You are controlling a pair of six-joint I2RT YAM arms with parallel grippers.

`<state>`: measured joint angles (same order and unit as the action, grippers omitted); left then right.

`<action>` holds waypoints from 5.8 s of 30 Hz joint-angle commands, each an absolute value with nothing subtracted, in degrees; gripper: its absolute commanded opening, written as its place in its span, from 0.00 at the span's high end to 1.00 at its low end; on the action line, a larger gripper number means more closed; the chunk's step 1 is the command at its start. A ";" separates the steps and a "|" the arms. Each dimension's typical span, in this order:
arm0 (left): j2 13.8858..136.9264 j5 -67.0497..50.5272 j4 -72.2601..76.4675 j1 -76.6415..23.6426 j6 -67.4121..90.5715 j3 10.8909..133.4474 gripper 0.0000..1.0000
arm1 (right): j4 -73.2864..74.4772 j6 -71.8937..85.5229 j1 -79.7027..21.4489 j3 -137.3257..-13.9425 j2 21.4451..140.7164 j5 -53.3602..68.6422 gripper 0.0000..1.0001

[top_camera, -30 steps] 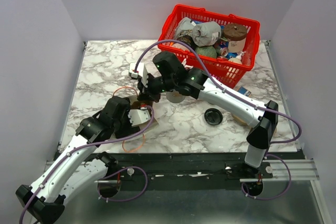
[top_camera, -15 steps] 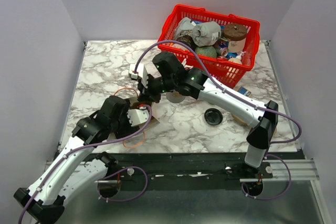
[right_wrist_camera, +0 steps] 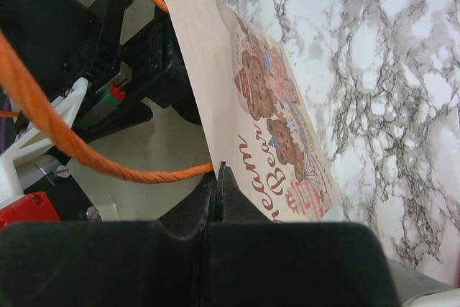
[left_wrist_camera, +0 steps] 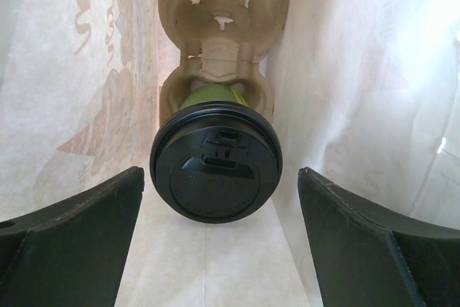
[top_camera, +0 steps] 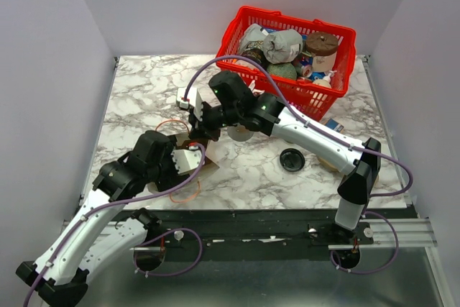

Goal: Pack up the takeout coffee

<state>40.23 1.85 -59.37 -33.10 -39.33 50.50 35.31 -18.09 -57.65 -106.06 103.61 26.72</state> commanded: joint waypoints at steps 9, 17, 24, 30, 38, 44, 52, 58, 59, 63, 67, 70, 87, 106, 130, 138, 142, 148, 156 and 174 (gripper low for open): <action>40.87 -5.80 -62.14 -32.87 -36.83 59.32 0.04 | 37.53 -17.93 -57.22 -106.17 104.85 26.46 0.99; 41.66 -8.17 -64.59 -32.96 -36.39 63.54 0.04 | 42.71 -18.10 -55.20 -110.21 107.05 27.07 0.99; 41.13 -6.33 -62.93 -32.87 -35.60 68.11 0.05 | 46.58 -18.98 -53.35 -116.36 110.04 26.81 1.00; 42.19 -2.20 -60.03 -32.17 -34.80 73.12 0.05 | 46.23 -18.81 -52.65 -120.76 113.20 25.23 0.75; 44.21 3.24 -55.04 -30.59 -32.87 77.08 0.05 | 45.35 -18.72 -51.86 -126.12 114.87 24.17 0.46; 46.23 11.86 -46.43 -29.27 -32.52 79.01 0.02 | 44.56 -19.77 -51.24 -131.31 113.64 23.12 0.38; 49.83 17.66 -39.82 -28.65 -31.64 81.47 0.01 | 43.15 -19.69 -49.57 -132.37 110.75 20.83 0.32; 53.52 17.67 -35.60 -28.30 -30.59 85.50 0.01 | 43.15 -19.95 -46.15 -124.47 102.58 19.69 0.33; 53.96 17.75 -35.42 -28.30 -30.41 86.30 0.01 | 43.15 -20.13 -44.75 -123.06 101.52 19.51 0.33; 56.07 18.11 -36.21 -27.51 -29.62 90.26 0.01 | 44.20 -20.57 -40.70 -115.15 96.51 19.33 0.38; 57.39 15.83 -37.79 -24.89 -28.04 92.20 0.02 | 45.88 -20.92 -35.87 -110.32 96.41 22.06 0.48; 57.48 13.89 -37.88 -22.60 -25.93 92.11 0.02 | 46.41 -22.58 -33.67 -109.43 97.38 23.38 0.60; 55.81 7.39 -41.48 -15.03 -22.24 91.67 0.01 | 45.88 -24.26 -31.90 -114.87 110.56 24.17 0.54; 54.14 3.78 -40.70 -14.06 -22.68 86.41 0.02 | 46.84 -23.47 -31.90 -114.70 107.06 22.94 0.99; 54.05 1.93 -34.72 -12.92 -14.16 80.07 0.01 | 51.42 -22.85 -31.90 -116.81 93.08 23.55 1.00; 52.12 -3.16 -36.12 -7.13 -8.27 79.72 0.01 | 49.49 -20.40 -31.90 -123.37 91.93 27.49 0.99; 51.77 -4.56 -35.77 -4.58 -6.16 79.37 0.01 | 45.80 -15.40 -31.90 -127.17 92.02 30.58 0.99; 51.15 -5.98 -36.04 -2.46 -4.83 79.45 0.01 | 40.97 -8.72 -31.90 -131.31 92.73 39.10 1.00; 51.24 -6.33 -35.77 -1.85 -4.92 79.80 0.01 | 38.23 -1.50 -32.60 -131.66 96.23 46.58 0.99; 50.36 -6.59 -35.68 -1.67 -5.27 79.10 0.01 | 44.55 -8.61 -43.24 -131.31 99.49 28.40 0.99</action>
<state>51.05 -5.15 -36.29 -2.20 -5.91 79.53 41.52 -6.70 -42.11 -131.17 99.11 34.79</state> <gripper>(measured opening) 0.987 0.011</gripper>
